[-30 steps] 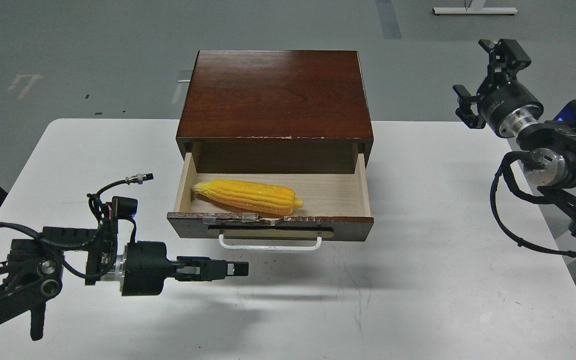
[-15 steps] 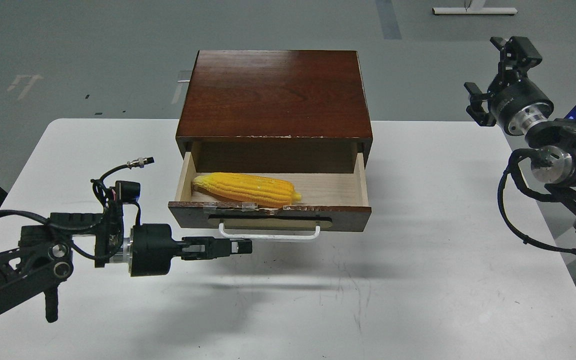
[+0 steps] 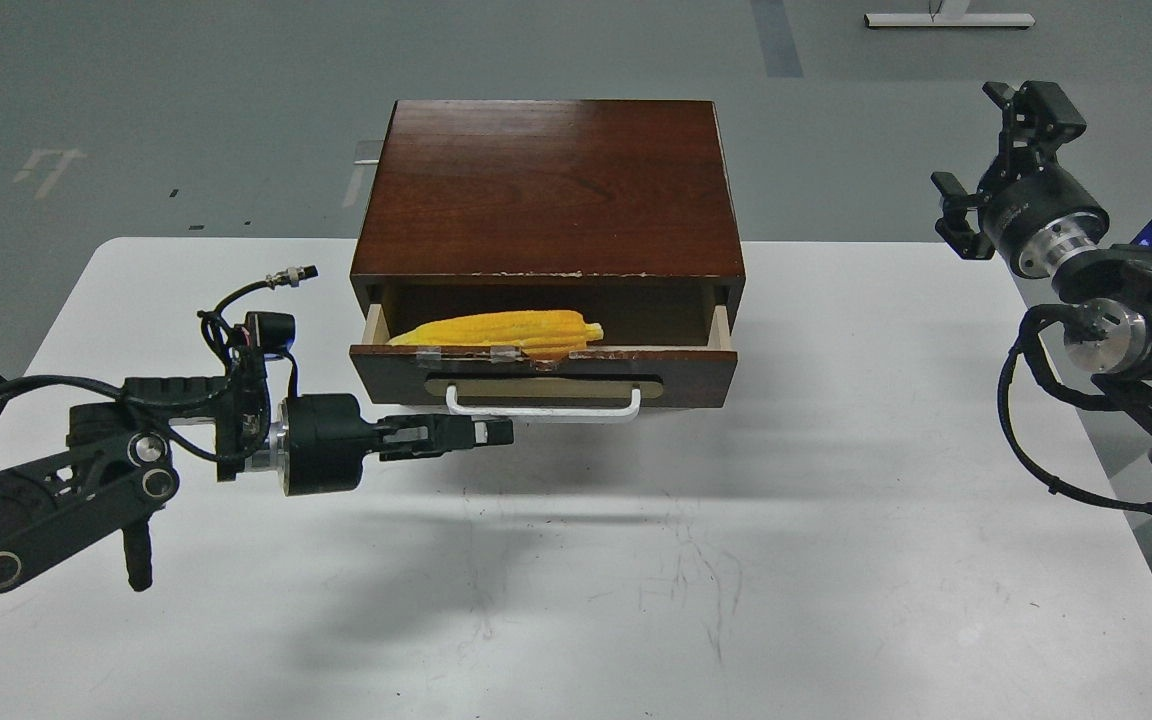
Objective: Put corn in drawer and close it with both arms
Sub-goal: 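Push the drawer front with the left gripper toward the cabinet until shut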
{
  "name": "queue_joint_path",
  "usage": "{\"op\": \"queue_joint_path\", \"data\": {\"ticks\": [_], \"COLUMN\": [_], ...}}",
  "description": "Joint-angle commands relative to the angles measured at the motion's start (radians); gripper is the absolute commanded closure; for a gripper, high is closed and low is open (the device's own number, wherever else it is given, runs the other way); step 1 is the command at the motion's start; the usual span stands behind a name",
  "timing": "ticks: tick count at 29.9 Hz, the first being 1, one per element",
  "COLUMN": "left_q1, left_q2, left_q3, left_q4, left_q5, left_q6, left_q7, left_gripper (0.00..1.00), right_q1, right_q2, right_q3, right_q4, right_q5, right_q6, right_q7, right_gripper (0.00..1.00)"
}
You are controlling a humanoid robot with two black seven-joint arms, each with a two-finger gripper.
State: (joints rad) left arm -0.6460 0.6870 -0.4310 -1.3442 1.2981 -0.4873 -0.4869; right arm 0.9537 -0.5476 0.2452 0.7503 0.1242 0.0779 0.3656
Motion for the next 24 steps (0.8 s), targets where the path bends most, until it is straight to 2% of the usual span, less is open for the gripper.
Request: {"op": "queue_joint_path", "data": {"ticks": [1,24], "left_q1": [-0.023,-0.026], "left_q2": [-0.001,0.017], "left_q3": [0.001,-0.003], "left_q4": [0.022,0.025], "left_q5": [-0.016,-0.057], "left_q6": [-0.001,-0.001], "left_q7": [-0.002,-0.002], "left_gripper": [1.00,1.00], "right_q1": [-0.016,-0.038], "right_q2": [0.000,-0.002], "right_q3": [-0.003,-0.001], "right_q4": [0.004,-0.003], "right_q5": [0.000,0.000], "right_q6": [0.000,0.002], "right_q7": [0.001,0.003], "right_gripper": [0.00,0.00]}}
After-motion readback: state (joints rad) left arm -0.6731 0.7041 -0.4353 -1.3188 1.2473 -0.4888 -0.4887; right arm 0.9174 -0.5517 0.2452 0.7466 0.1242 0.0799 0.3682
